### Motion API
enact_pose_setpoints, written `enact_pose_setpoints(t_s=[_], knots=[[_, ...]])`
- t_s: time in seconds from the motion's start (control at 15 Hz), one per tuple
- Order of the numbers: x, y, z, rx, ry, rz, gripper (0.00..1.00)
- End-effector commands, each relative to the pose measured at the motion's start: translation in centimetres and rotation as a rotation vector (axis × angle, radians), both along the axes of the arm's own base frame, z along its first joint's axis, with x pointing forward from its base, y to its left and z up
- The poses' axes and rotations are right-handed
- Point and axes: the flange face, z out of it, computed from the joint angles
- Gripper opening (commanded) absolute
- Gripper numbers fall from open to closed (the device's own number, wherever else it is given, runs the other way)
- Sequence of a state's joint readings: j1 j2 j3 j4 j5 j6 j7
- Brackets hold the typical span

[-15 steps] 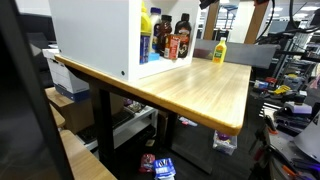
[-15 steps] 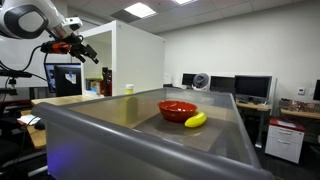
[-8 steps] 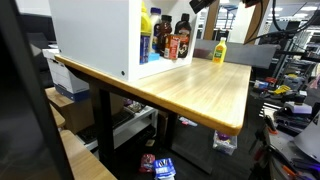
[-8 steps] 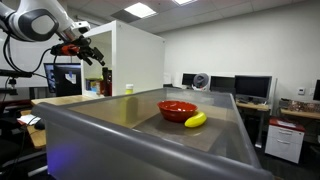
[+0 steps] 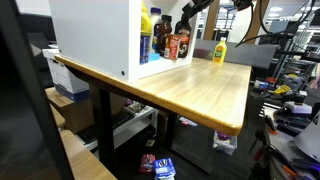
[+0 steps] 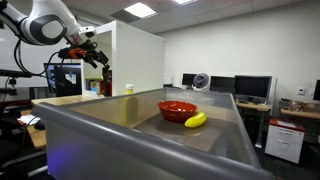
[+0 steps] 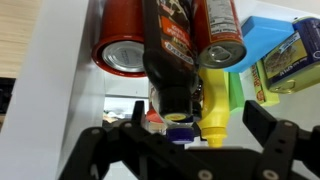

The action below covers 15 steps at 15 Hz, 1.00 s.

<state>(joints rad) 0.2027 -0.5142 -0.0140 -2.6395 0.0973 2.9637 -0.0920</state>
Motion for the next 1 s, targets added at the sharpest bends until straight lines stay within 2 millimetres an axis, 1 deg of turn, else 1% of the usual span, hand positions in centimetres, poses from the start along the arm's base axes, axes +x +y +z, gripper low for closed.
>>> enact_pose_setpoints(t_s=[0.0,0.33,0.93], knots=[[1.3,-0.7,0.0,-0.013,-0.015,-0.029,1.00],[2.1,-1.7,-0.1,-0.020,-0.002,-0.059,1.00],[2.5,-1.3,-1.0,-0.024,0.028,-0.054,1.00]])
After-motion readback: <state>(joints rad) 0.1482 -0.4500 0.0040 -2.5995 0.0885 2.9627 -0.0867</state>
